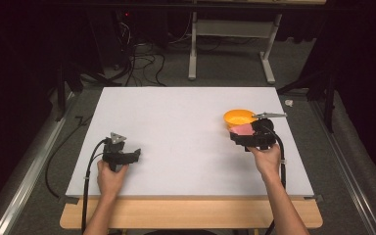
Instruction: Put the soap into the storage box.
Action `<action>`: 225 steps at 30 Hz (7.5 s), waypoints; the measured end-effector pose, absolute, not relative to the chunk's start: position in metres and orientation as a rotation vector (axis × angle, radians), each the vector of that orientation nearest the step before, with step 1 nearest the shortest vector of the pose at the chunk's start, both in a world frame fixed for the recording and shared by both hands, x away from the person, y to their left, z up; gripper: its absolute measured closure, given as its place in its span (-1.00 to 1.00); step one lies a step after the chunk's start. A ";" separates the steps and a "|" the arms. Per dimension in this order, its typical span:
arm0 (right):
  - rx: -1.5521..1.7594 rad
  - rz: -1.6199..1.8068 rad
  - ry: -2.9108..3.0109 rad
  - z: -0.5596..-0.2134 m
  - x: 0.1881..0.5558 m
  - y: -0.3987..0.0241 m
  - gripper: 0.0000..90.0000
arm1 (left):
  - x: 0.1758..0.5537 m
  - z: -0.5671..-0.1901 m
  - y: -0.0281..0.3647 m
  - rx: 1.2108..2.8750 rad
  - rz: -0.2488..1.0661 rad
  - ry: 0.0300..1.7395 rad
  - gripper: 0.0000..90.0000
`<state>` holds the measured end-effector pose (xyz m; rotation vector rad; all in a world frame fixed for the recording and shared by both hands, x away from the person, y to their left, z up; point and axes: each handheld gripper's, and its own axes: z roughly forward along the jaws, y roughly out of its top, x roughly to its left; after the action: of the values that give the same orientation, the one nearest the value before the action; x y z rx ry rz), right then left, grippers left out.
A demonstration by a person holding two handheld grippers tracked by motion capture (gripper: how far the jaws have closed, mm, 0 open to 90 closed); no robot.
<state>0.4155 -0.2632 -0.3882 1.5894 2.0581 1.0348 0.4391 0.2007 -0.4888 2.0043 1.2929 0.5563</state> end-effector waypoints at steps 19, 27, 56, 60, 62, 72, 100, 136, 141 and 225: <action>1.650 0.957 2.038 -0.379 0.441 -0.266 -0.70 | 0.439 -0.489 0.201 2.002 0.557 1.293 -0.60; 1.692 0.950 2.009 -0.378 0.454 -0.269 -0.70 | 0.439 -0.489 0.201 2.005 0.557 1.292 -0.61; 1.807 0.750 2.000 -0.387 0.514 -0.257 -0.70 | 0.439 -0.489 0.201 2.005 0.558 1.292 -0.60; 1.844 0.716 1.984 -0.392 0.520 -0.259 -0.70 | 0.439 -0.489 0.201 2.005 0.558 1.292 -0.60; 1.850 0.707 1.981 -0.393 0.521 -0.259 -0.70 | 0.439 -0.489 0.201 2.005 0.558 1.292 -0.60; 1.929 0.684 1.952 -0.405 0.531 -0.265 -0.70 | 0.439 -0.489 0.201 2.005 0.557 1.293 -0.60; 1.959 0.658 1.905 -0.415 0.537 -0.264 -0.71 | 0.439 -0.489 0.200 2.004 0.561 1.293 -0.60; 1.717 0.872 1.904 -0.369 0.484 -0.261 -0.67 | 0.439 -0.489 0.201 2.005 0.558 1.292 -0.60; 1.705 0.911 1.901 -0.368 0.475 -0.262 -0.66 | 0.439 -0.489 0.201 2.005 0.558 1.292 -0.60; 1.505 1.126 2.020 -0.415 0.387 -0.240 -0.60 | 0.439 -0.489 0.200 2.004 0.562 1.292 -0.60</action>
<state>0.3865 -0.2399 -0.4152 1.5054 2.0203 1.1257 0.4389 0.2004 -0.4889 2.0038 1.2921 0.5616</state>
